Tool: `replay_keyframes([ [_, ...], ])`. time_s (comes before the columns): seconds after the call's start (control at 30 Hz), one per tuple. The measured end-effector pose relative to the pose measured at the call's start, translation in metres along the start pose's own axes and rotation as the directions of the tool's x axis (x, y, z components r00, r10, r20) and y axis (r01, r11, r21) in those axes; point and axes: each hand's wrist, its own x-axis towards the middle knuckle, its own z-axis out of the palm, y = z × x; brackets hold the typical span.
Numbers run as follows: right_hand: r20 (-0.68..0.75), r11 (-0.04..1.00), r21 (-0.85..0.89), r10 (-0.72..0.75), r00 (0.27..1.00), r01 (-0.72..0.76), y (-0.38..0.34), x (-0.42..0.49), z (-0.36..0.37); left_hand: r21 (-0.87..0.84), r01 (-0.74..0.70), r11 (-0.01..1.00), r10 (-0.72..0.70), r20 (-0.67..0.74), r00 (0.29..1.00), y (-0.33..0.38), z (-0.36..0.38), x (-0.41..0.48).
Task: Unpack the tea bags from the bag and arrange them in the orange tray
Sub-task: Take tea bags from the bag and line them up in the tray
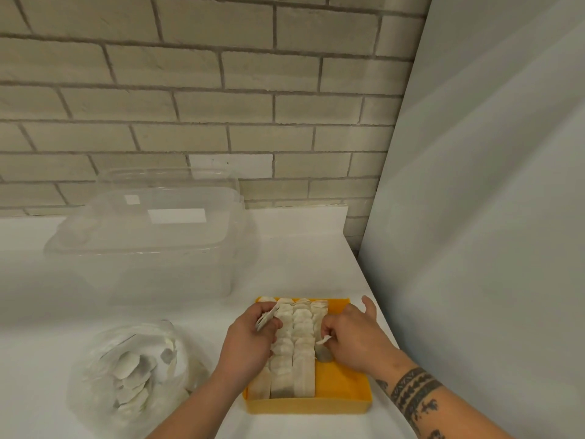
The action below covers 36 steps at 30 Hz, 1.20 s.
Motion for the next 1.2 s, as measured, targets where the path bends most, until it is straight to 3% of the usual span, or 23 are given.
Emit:
replay_keyframes([
  [0.43, -0.221, 0.994, -0.014, 0.103, 0.97, -0.108, -0.017, -0.016, -0.002, 0.007, 0.01, 1.0, -0.01, -0.014, 1.0, -0.005, 0.001, 0.004],
  [0.5, -0.162, 0.995, 0.005, 0.104, 0.981, -0.104, -0.025, -0.024, -0.005, 0.02, 0.01, 1.0, -0.009, -0.019, 1.0, -0.005, 0.0, 0.004],
  [0.57, -0.013, 0.984, 0.094, 0.154, 0.988, -0.152, -0.034, -0.031, -0.004, 0.039, 0.011, 0.999, -0.01, -0.025, 1.0, -0.006, 0.001, 0.004],
  [0.77, 0.237, 0.881, 0.354, 0.241, 0.941, -0.314, -0.042, -0.031, 0.0, 0.051, 0.007, 0.999, -0.006, -0.028, 1.0, -0.006, 0.001, 0.003],
  [1.03, 0.224, 0.812, 0.45, 0.3, 0.927, -0.372, -0.038, -0.033, 0.005, 0.005, 0.025, 1.0, -0.025, -0.009, 1.0, -0.003, 0.001, -0.001],
  [1.2, 0.183, 0.68, 0.625, 0.351, 0.919, -0.384, -0.027, -0.036, -0.013, -0.247, 0.11, 0.963, -0.099, 0.056, 0.994, 0.017, -0.002, -0.006],
])
